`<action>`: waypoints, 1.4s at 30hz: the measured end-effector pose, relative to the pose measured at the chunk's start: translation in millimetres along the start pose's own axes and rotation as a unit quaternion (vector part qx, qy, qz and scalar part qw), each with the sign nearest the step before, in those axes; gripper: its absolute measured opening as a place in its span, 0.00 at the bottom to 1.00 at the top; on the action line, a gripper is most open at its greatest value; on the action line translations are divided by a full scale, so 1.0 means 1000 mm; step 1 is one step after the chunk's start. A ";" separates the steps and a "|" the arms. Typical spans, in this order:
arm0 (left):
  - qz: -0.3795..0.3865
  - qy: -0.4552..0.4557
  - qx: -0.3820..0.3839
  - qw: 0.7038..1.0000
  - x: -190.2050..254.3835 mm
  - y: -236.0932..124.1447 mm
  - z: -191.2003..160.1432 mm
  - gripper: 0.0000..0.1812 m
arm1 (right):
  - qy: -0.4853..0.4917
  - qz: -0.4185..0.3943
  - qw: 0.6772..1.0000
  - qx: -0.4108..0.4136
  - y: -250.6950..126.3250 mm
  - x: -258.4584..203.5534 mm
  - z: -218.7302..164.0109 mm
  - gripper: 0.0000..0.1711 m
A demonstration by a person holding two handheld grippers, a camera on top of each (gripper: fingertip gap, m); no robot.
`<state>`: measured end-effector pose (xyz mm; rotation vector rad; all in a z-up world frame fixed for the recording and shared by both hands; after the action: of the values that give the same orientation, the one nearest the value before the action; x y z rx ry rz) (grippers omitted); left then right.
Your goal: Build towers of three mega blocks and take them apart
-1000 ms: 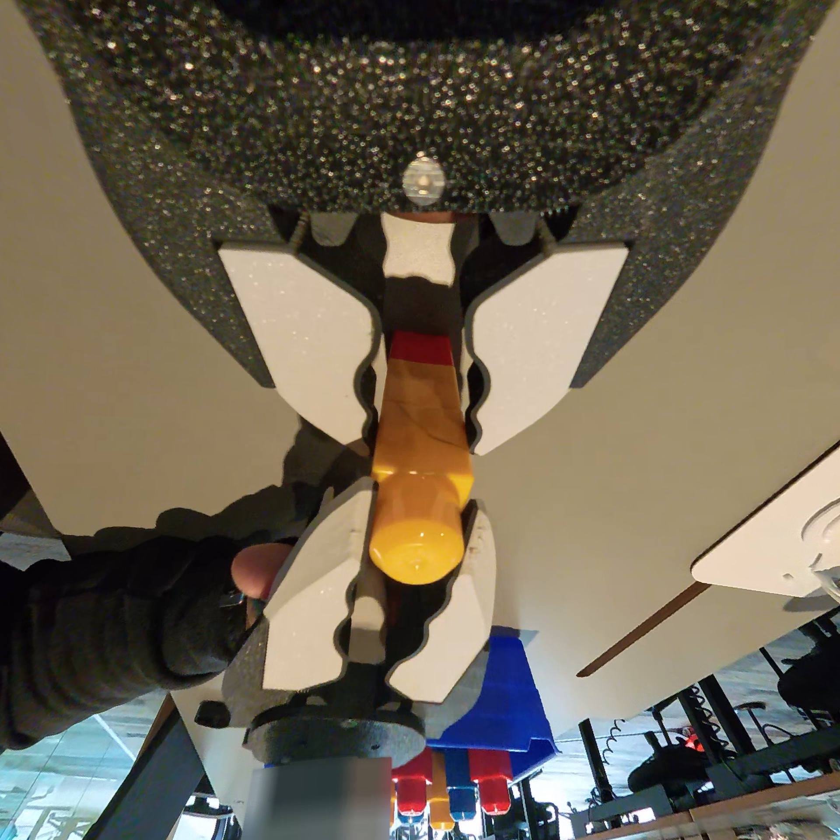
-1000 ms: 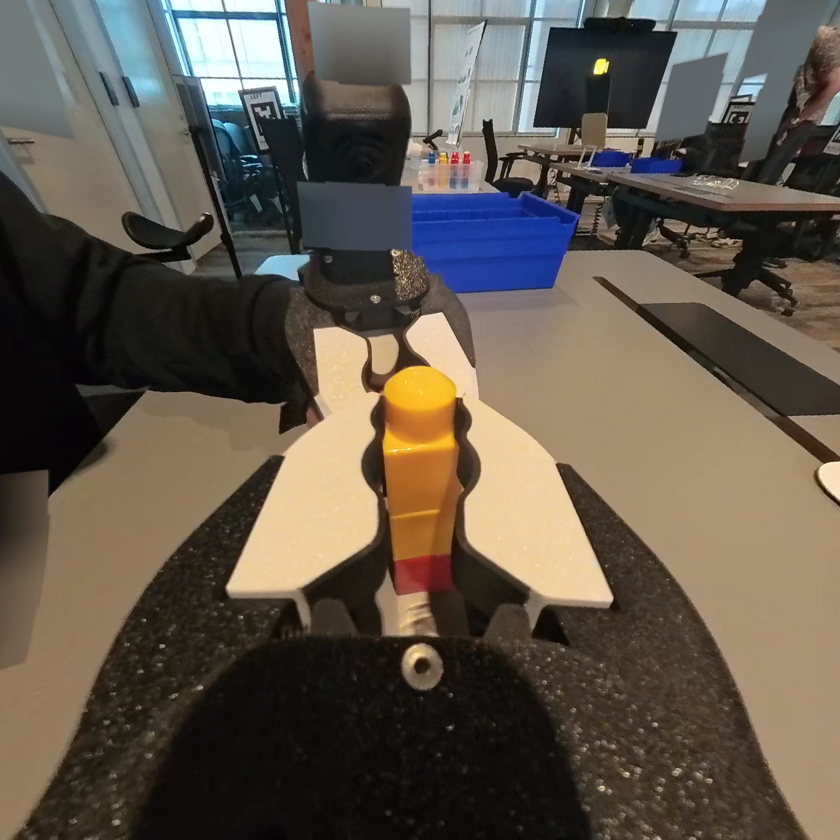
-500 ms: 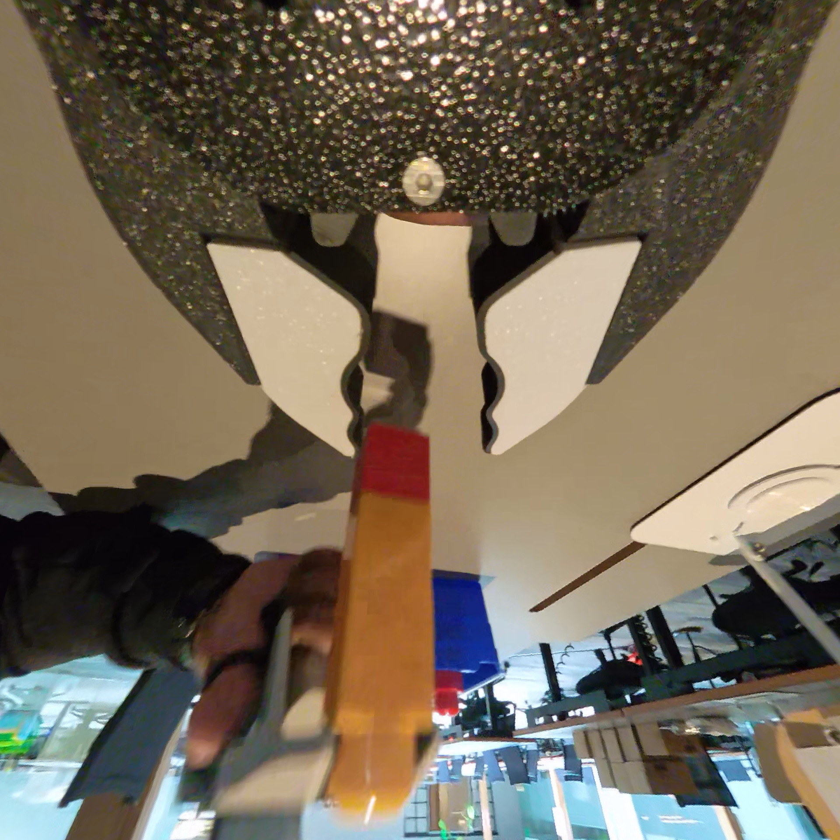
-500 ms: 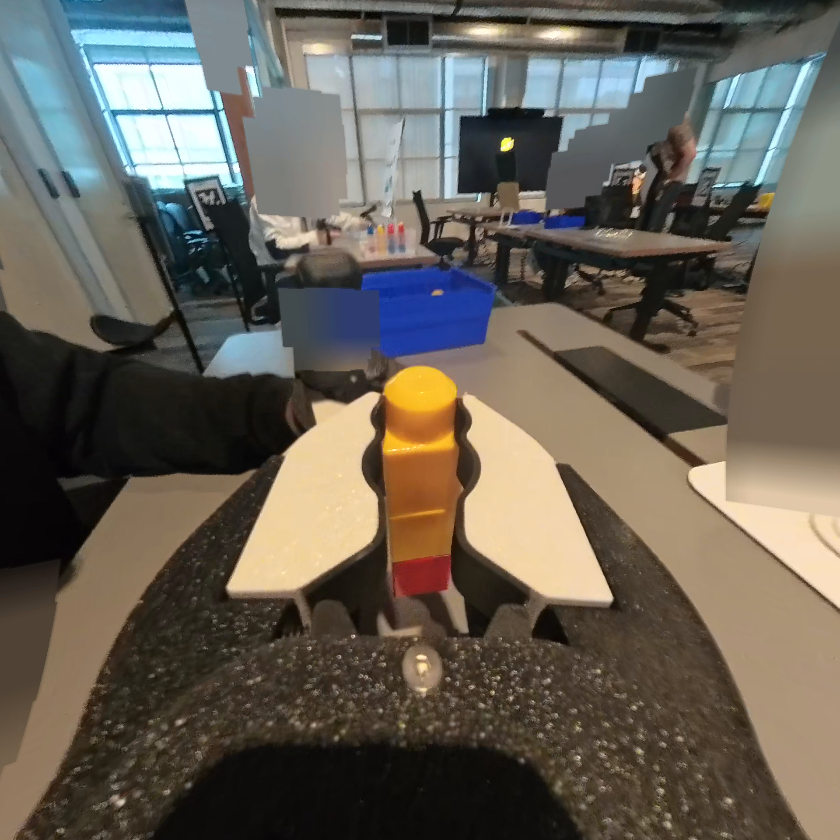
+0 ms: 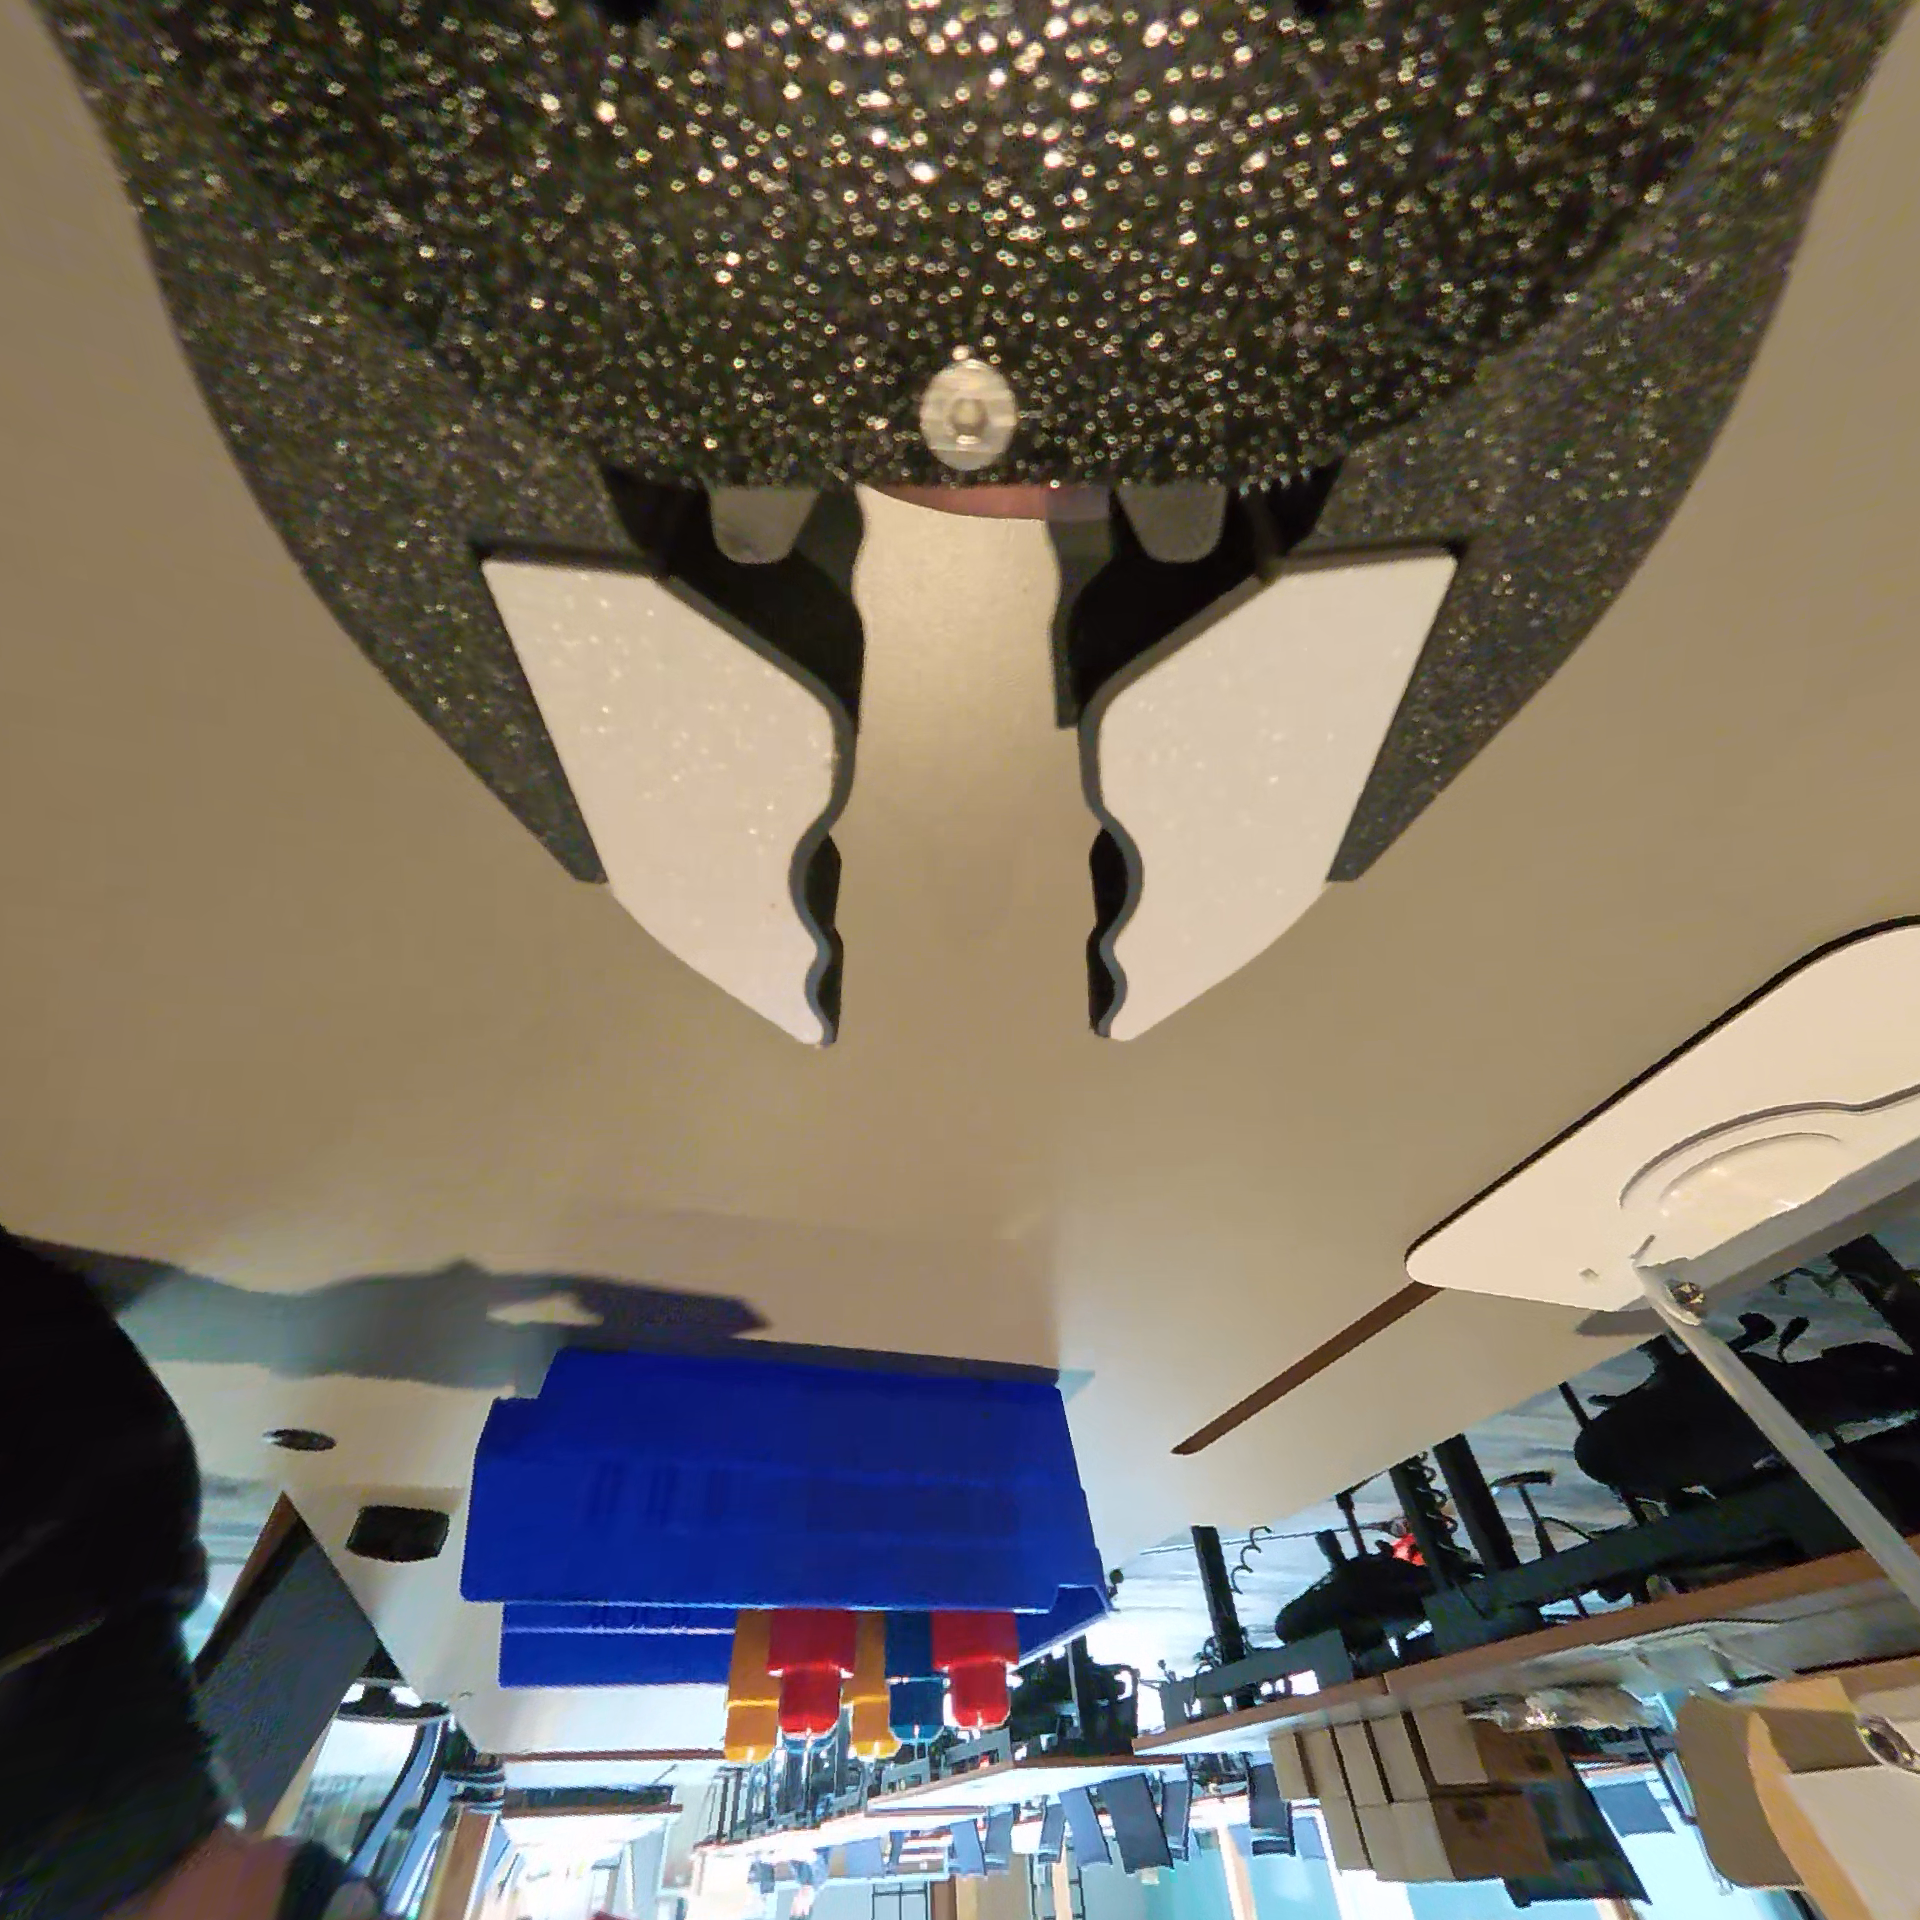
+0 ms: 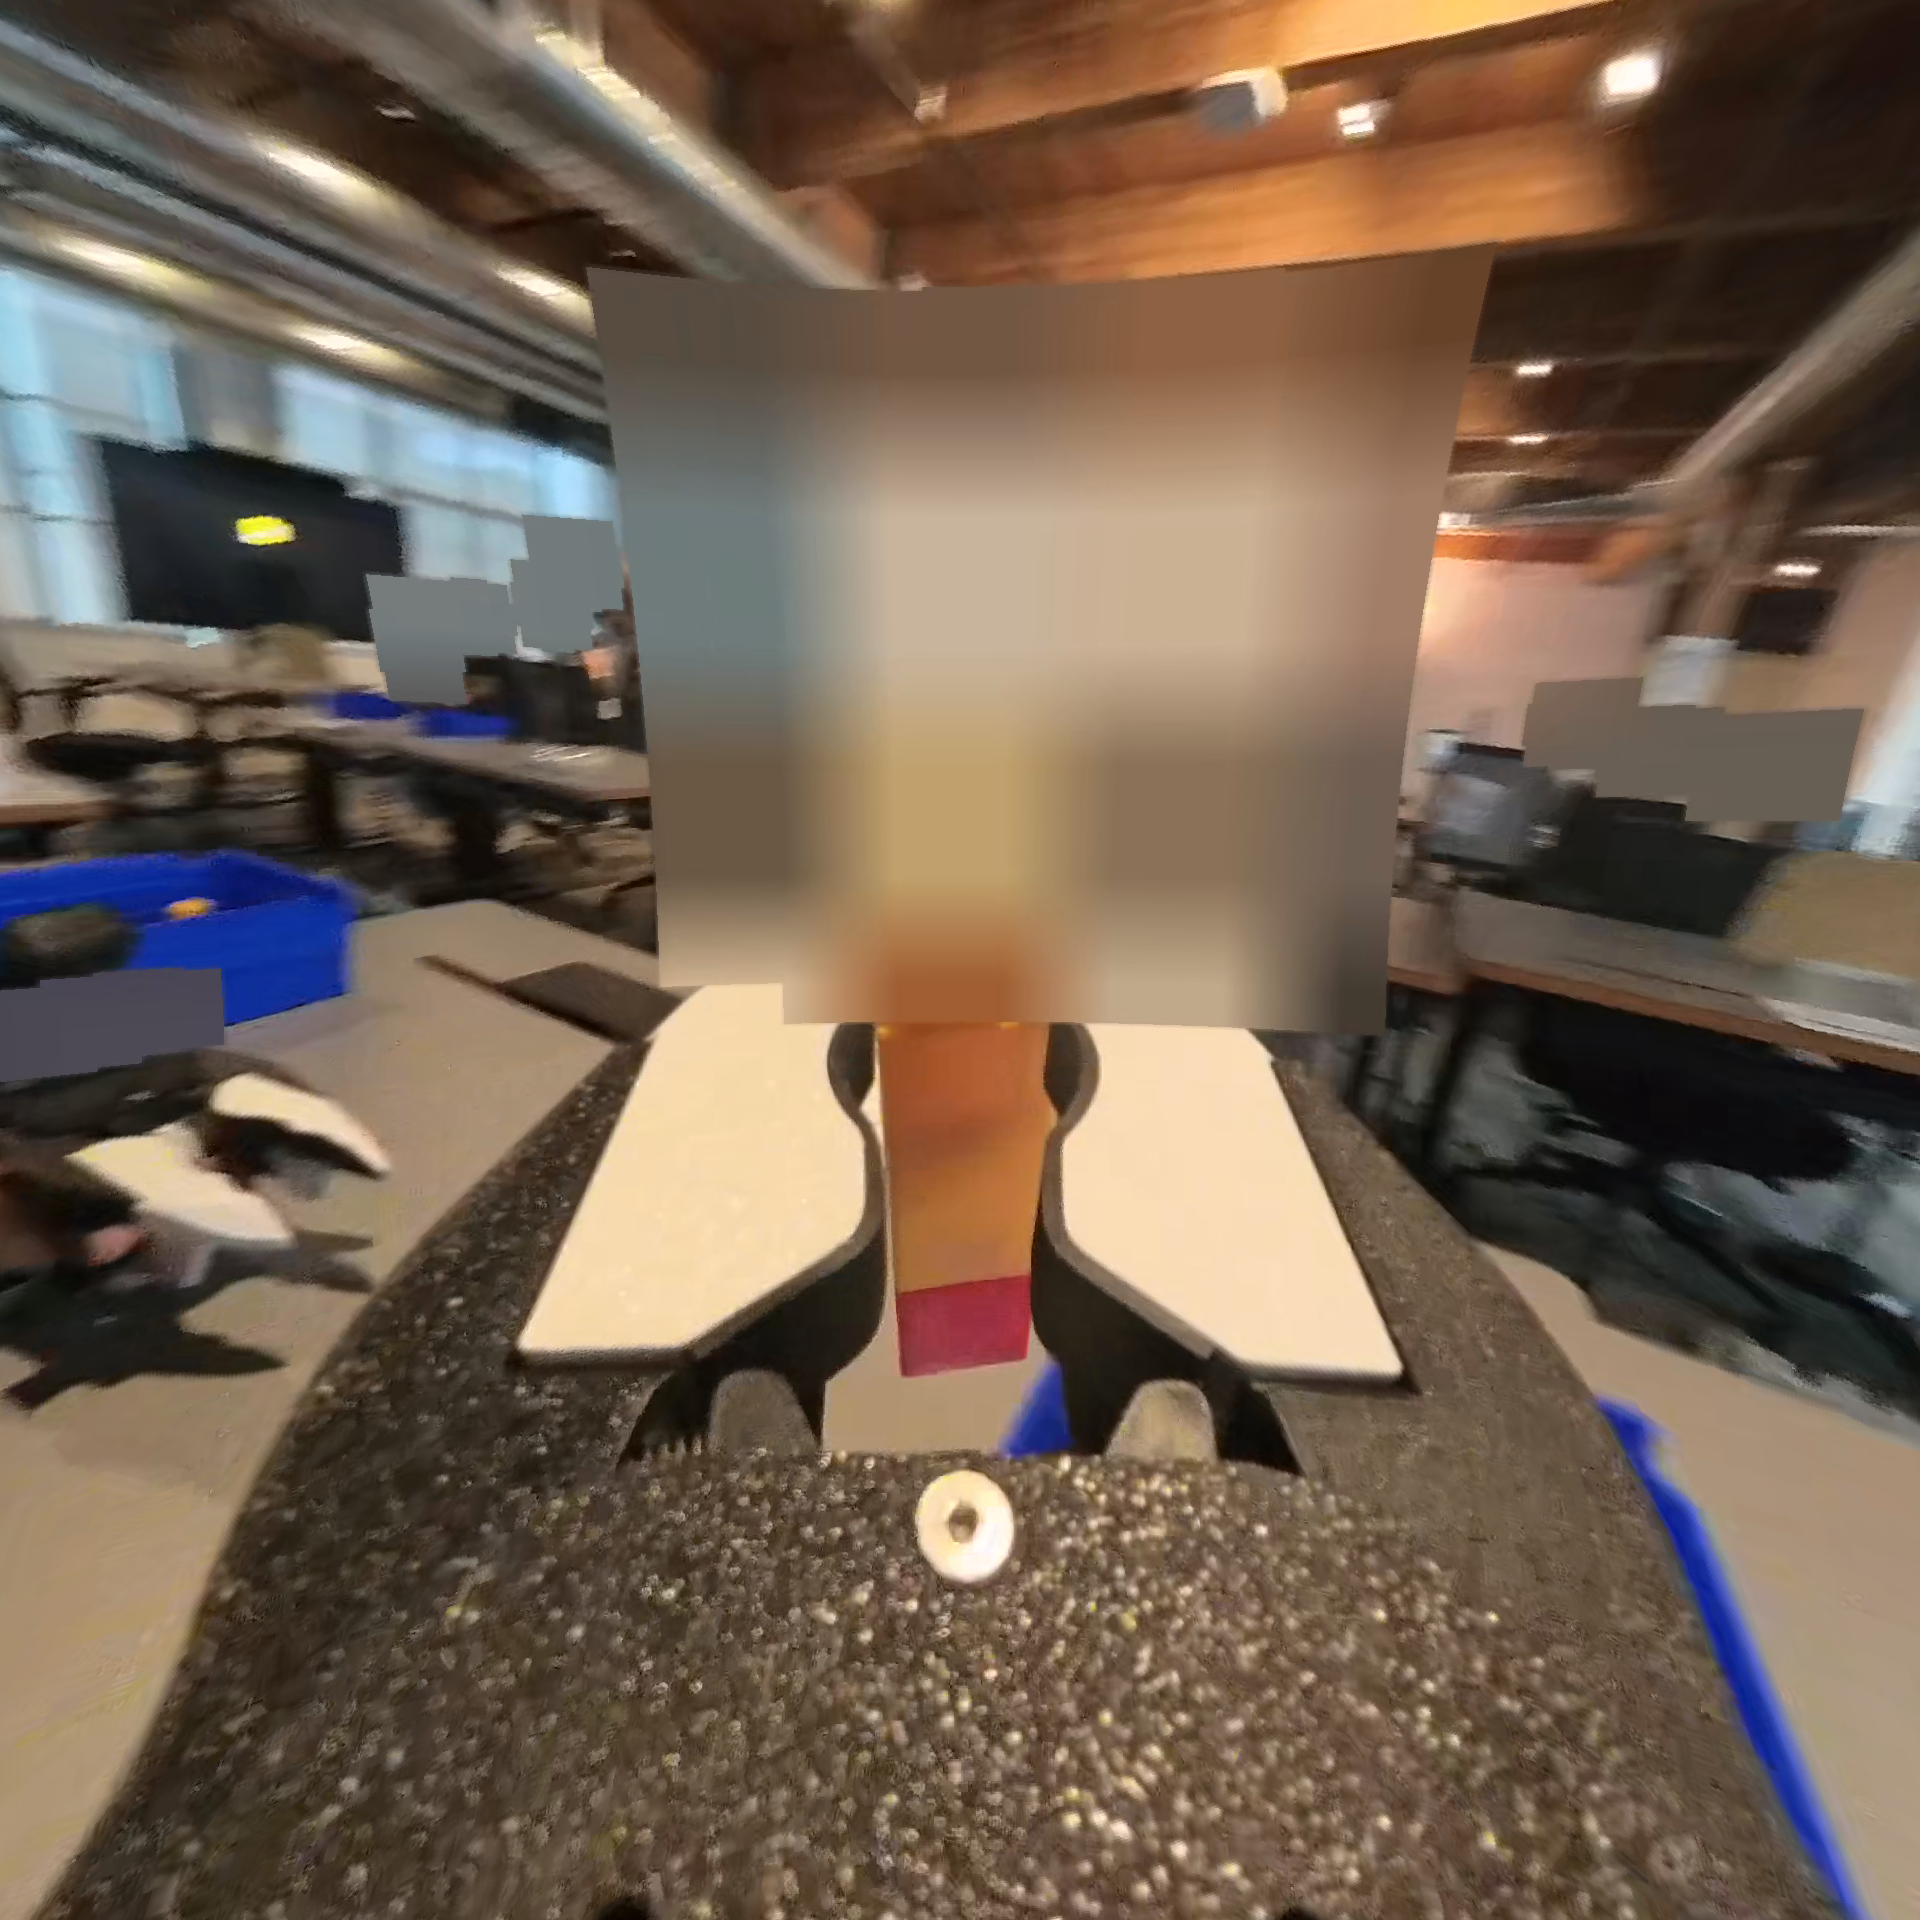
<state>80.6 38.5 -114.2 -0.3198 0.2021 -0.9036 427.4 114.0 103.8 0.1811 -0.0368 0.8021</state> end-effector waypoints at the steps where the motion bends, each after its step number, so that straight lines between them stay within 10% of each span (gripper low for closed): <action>1: 0.001 0.001 -0.002 1.000 0.000 0.000 0.000 0.25 | 0.007 -0.029 1.000 -0.006 -0.013 0.016 -0.007 0.17; 15: 0.005 0.013 -0.020 1.000 0.002 0.005 -0.004 0.24 | 0.074 -0.072 0.986 -0.130 -0.012 0.045 -0.141 0.17; 42: 0.018 0.017 -0.035 0.999 0.000 0.009 -0.006 0.23 | 0.062 -0.085 0.958 -0.266 0.005 0.039 -0.180 0.17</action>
<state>85.3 42.1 -123.3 -0.3638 0.2706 -0.8691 444.3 176.9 -68.1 -0.3732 -0.1154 0.6056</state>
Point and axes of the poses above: each gripper's, where its closed fingertips meet, y out along the fingers, z out of its top, x = y × z across the jaws, the point moved 2 cm from there along -y, back along the fingers, and after that the axes turned 6 degrees about -x, right-handed, at the moved point
